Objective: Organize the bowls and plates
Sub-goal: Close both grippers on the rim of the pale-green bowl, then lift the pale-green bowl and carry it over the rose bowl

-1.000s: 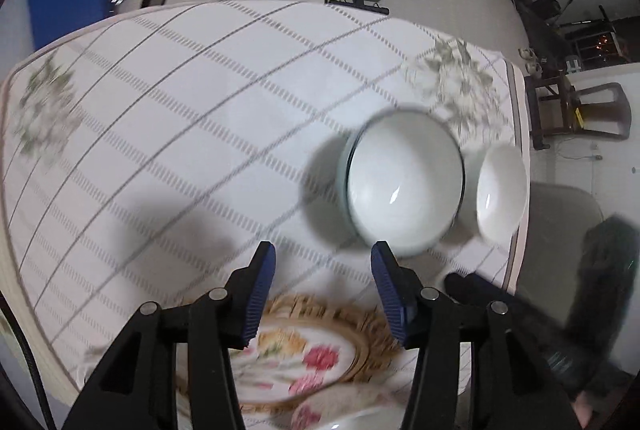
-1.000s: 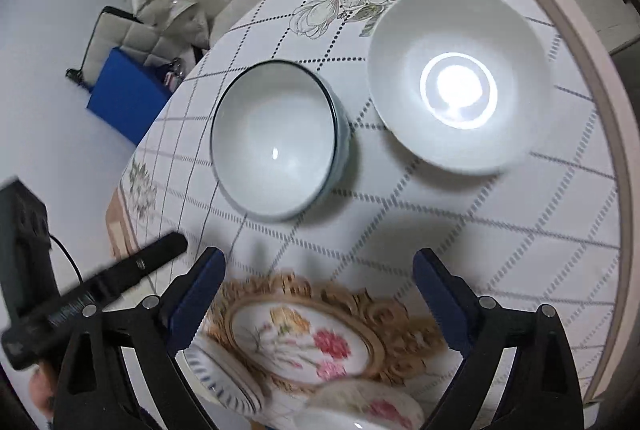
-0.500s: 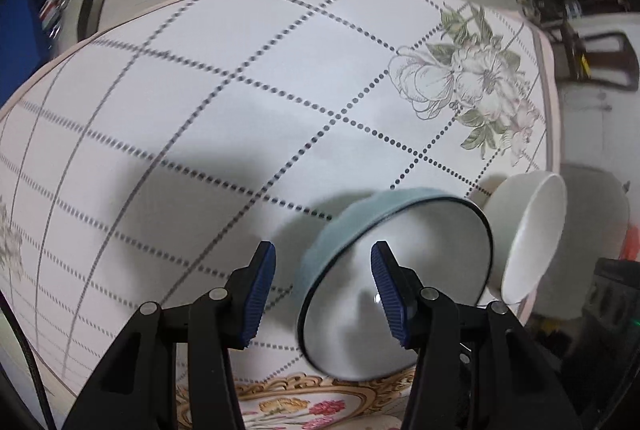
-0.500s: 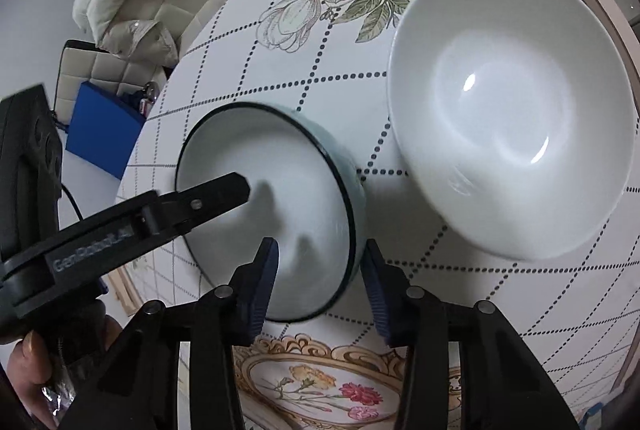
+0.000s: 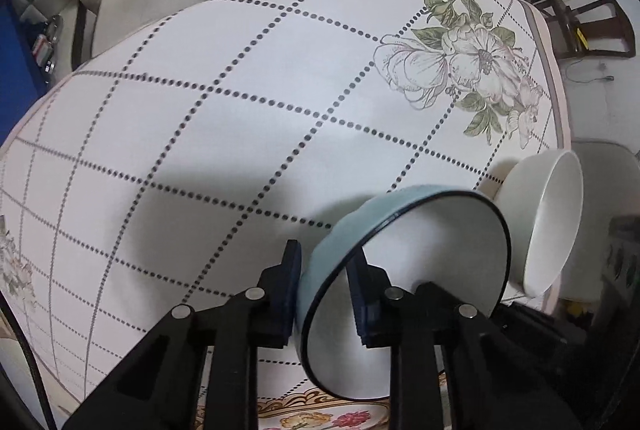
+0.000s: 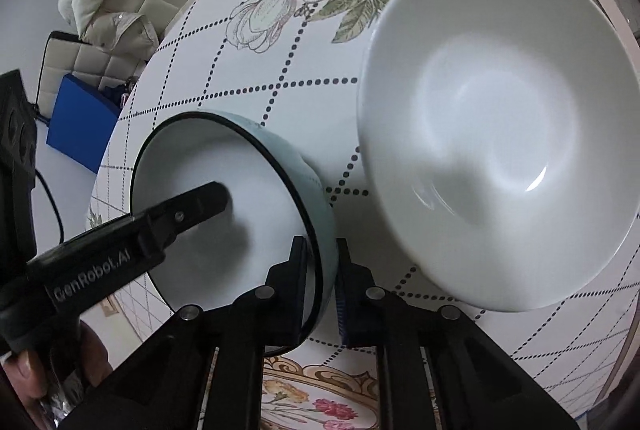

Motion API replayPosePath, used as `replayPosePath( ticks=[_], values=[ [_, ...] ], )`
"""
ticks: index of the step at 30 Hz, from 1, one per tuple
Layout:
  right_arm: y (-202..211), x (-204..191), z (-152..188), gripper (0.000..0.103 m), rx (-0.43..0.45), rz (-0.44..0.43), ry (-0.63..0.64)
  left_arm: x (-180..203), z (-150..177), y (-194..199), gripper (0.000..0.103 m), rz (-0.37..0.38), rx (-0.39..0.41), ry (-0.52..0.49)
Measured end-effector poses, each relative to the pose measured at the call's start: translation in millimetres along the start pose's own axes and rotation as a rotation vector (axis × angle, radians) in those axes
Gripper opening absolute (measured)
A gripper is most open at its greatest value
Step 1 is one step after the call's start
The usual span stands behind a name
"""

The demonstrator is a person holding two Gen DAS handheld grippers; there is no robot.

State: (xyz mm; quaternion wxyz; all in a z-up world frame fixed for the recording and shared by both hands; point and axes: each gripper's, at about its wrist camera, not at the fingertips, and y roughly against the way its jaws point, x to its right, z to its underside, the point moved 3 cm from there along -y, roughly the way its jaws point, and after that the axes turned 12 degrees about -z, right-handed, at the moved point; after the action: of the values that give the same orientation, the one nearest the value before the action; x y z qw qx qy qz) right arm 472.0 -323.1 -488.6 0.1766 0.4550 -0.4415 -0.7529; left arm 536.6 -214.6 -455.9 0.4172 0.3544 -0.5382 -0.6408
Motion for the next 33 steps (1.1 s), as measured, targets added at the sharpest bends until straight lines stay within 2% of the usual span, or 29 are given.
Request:
replayPosePath(
  ticks=[7,15,24,33],
  values=[
    [3,-13,5,0.012,-0.003,0.015,0.066,-8,17,11,0.018,-0.001,0.053,0.038],
    [33,-37,29,0.012,0.008,0.028,0.166,-12,64,44,0.016,0.02,0.117,0.08],
    [97,-48,100,0.012,0.024,0.035,0.28,-1,122,88,0.016,0.052,0.195,0.114],
    [147,-28,198,0.012,0.02,0.034,0.335,26,211,120,0.016,0.063,0.232,0.115]
  ],
)
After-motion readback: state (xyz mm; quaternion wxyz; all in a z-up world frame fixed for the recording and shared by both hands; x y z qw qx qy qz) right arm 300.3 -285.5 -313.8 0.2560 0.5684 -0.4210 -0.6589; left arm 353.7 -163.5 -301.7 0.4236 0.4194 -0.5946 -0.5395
